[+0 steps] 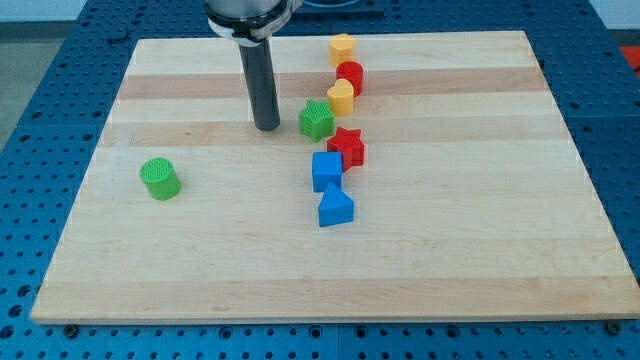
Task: Move your arm toward center left
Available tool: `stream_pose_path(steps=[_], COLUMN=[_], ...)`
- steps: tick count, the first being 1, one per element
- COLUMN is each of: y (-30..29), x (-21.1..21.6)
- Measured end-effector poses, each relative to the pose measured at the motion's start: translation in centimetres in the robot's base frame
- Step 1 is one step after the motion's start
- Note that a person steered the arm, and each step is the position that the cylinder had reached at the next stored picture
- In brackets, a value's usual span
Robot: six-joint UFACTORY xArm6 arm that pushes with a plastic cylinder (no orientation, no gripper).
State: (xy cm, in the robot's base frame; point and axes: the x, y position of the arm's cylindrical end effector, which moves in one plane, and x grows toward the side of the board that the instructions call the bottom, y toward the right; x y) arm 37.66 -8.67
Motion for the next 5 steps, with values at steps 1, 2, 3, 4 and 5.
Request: stream_pose_path(steps=[1,2,3,4,5], y=[1.1,3.4,5.4,6.3,1.4], x=[0.6,0.6,0.6,0.6,0.6])
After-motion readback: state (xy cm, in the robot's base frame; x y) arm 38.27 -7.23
